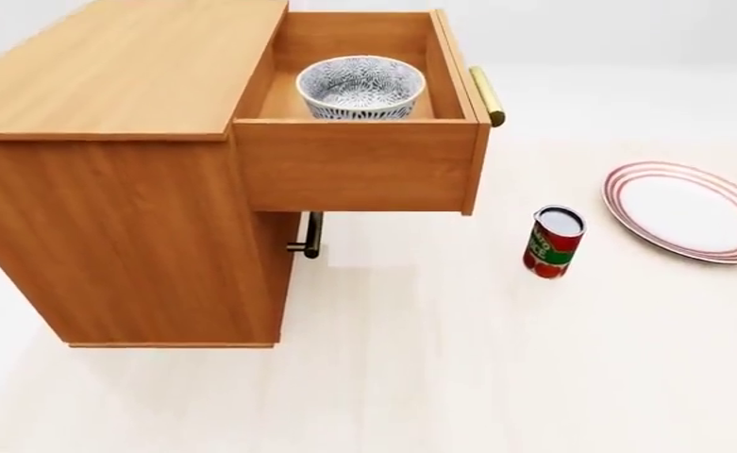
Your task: Put the bowl in the top drawer of the cabinet.
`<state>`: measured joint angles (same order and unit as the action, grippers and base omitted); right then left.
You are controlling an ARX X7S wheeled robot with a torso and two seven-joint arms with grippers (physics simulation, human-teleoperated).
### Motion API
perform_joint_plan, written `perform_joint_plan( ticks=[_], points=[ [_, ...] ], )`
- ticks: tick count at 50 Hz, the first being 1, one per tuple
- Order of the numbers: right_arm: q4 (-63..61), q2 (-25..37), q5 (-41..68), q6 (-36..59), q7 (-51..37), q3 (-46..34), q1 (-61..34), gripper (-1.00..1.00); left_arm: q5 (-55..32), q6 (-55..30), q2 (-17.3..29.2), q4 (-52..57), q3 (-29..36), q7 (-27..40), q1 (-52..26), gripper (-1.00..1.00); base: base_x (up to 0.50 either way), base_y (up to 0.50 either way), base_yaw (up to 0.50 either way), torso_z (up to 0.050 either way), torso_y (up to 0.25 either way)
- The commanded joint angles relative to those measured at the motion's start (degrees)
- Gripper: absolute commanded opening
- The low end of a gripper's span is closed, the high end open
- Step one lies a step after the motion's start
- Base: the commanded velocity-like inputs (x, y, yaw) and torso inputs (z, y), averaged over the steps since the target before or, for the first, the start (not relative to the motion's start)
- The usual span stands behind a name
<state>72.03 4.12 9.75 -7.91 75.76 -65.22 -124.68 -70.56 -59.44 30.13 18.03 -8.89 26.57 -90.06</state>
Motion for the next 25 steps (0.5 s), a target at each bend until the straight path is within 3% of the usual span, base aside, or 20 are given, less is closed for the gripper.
perform_joint_plan(
  ticks=[1,12,16,25],
  points=[
    [-26.5,12.9,-0.5,13.6,-9.8,7.6,6.2,1.00,-2.1,-0.8,-0.3,-0.7,-0.6,1.7,-0.1,1.00,0.00,0.00,0.00,-0.014,0.133],
    [-69.2,30.9,8.2,40.1,-29.5,19.6,18.1,1.00,-4.0,-1.5,-0.8,-1.3,-1.6,5.1,-0.2,1.00,0.00,0.00,0.00,-0.015,0.142],
    [-83.3,36.7,13.8,48.0,-37.7,26.4,23.8,1.00,1.4,3.5,-2.1,-1.9,-1.0,1.2,3.9,1.00,0.00,0.00,0.00,-0.014,0.149],
    [-99.3,43.6,22.1,57.0,-49.2,37.3,31.8,1.00,1.0,3.2,-2.9,-3.1,-0.6,2.3,4.5,1.00,0.00,0.00,0.00,-0.017,0.200]
  ],
)
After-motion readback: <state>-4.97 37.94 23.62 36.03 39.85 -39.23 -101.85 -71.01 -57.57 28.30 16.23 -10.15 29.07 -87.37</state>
